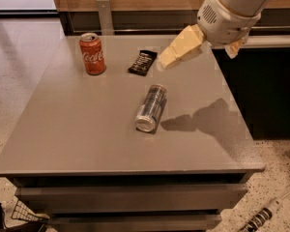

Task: Place redbull can upright

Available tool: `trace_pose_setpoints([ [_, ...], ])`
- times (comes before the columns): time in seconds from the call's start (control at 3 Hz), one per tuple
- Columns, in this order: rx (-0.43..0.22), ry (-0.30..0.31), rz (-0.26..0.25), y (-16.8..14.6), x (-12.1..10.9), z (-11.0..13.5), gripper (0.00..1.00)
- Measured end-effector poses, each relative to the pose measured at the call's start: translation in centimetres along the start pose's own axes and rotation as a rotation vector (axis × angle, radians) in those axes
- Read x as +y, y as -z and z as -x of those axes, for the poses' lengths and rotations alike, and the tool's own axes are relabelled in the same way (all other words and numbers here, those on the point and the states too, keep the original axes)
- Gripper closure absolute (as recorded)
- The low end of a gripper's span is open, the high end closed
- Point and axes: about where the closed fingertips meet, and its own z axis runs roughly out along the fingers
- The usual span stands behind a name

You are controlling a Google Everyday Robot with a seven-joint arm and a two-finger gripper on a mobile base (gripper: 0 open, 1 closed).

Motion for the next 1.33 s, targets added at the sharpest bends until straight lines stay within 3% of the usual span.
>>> trace_pose_setpoints([
  [0.33,0.153,-0.137,-0.097,-2.7,-0.7,-0.3,0.00],
  [0.67,0.242,-0.269,-0.175,-4.4,-0.2,0.3,0.00],
  [1.33,0.246,-0.516,-0.237,-6.9,2.9,1.8,0.00],
])
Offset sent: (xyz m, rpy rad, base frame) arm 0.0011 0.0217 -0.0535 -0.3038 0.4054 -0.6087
